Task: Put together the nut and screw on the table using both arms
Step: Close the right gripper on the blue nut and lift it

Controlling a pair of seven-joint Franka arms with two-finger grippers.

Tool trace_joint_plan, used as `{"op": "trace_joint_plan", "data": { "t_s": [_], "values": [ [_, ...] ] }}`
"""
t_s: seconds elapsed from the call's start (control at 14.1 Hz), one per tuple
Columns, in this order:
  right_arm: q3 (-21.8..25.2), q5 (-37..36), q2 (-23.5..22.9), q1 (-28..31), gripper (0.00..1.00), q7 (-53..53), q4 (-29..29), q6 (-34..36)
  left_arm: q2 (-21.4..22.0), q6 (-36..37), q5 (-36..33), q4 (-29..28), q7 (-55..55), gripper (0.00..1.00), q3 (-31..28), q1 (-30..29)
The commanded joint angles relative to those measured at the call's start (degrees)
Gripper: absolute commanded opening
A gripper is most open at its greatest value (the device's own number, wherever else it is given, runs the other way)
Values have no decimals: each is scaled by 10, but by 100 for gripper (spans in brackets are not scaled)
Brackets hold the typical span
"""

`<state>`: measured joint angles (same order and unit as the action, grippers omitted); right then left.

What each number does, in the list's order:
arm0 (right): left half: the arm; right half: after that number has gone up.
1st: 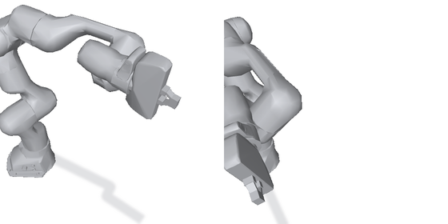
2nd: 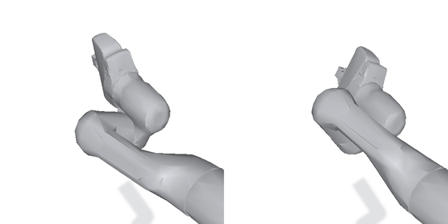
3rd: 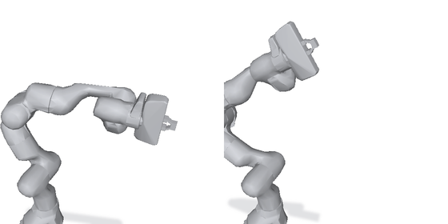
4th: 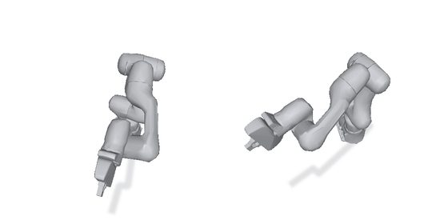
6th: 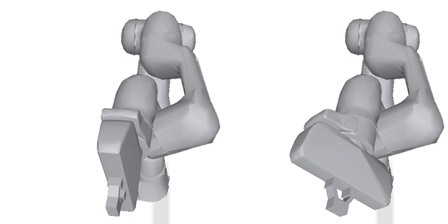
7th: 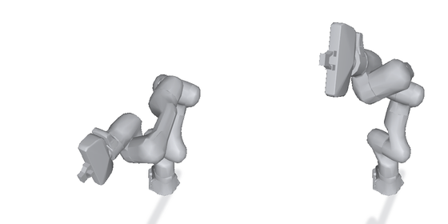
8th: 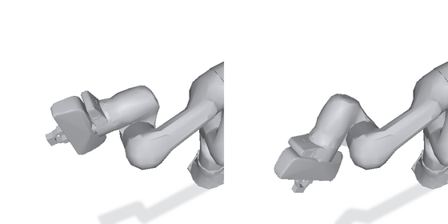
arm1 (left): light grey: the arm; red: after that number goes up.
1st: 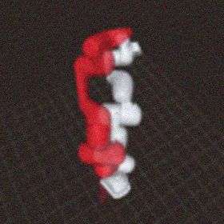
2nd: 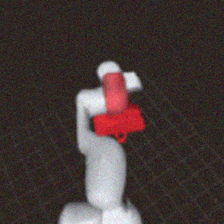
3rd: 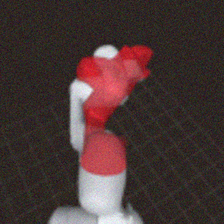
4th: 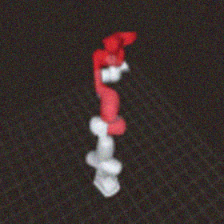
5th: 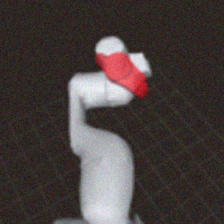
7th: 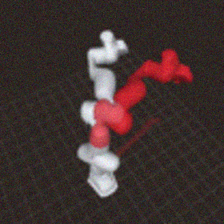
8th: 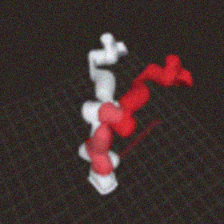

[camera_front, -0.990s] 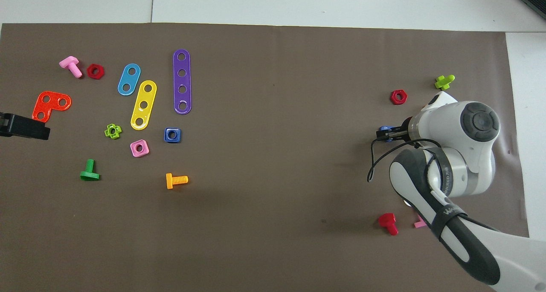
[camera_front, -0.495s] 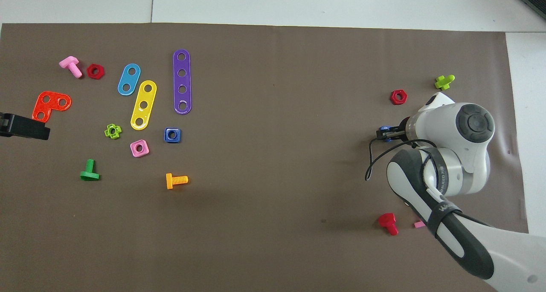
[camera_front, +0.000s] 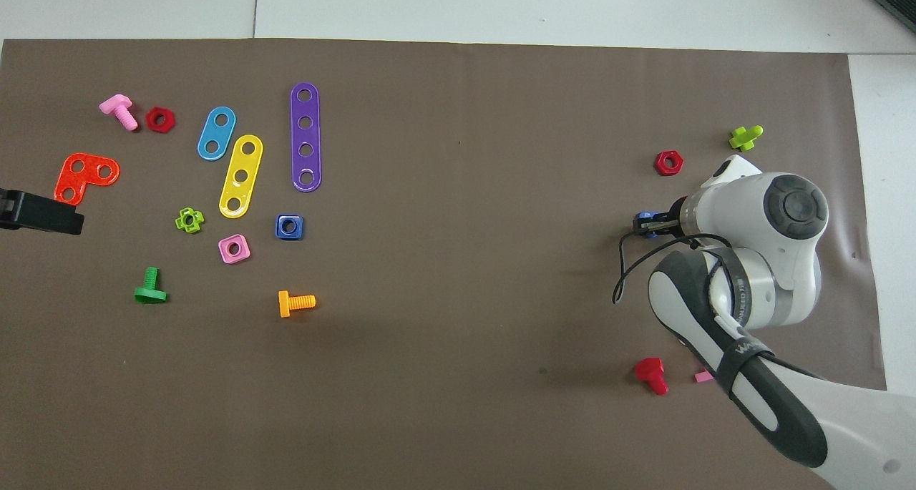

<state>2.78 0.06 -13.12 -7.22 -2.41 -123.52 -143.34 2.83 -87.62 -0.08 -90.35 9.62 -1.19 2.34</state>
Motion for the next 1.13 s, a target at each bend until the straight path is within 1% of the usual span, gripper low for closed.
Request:
{"op": "trace_joint_plan", "data": {
  "t_s": [0.0, 0.14, 0.71, 0.78, 0.85, 0.92, 1.06],
  "values": [
    [-1, 15, -1, 3, 56, -27, -15, -30, 17, 3, 9, -18, 7, 100, 2, -7],
    [-1, 15, -1, 2, 50, -27, -15, -30, 17, 3, 9, -18, 7, 100, 2, -8],
    [-1, 15, -1, 2, 49, -28, -14, -29, 17, 2, 9, -18, 7, 100, 2, -8],
    [-1, 15, -1, 2, 45, -28, -14, -30, 17, 3, 9, -18, 7, 100, 2, -7],
    [-1, 15, -1, 2, 31, -28, -14, -29, 17, 2, 9, -18, 7, 100, 2, -8],
    [-1, 15, -1, 2, 0, -29, -15, -30, 17, 2, 9, -18, 7, 100, 2, -8],
    [-1, 16, -1, 2, 0, -22, -15, -30, 17, 3, 9, -18, 7, 100, 2, -8]
  ]
}}
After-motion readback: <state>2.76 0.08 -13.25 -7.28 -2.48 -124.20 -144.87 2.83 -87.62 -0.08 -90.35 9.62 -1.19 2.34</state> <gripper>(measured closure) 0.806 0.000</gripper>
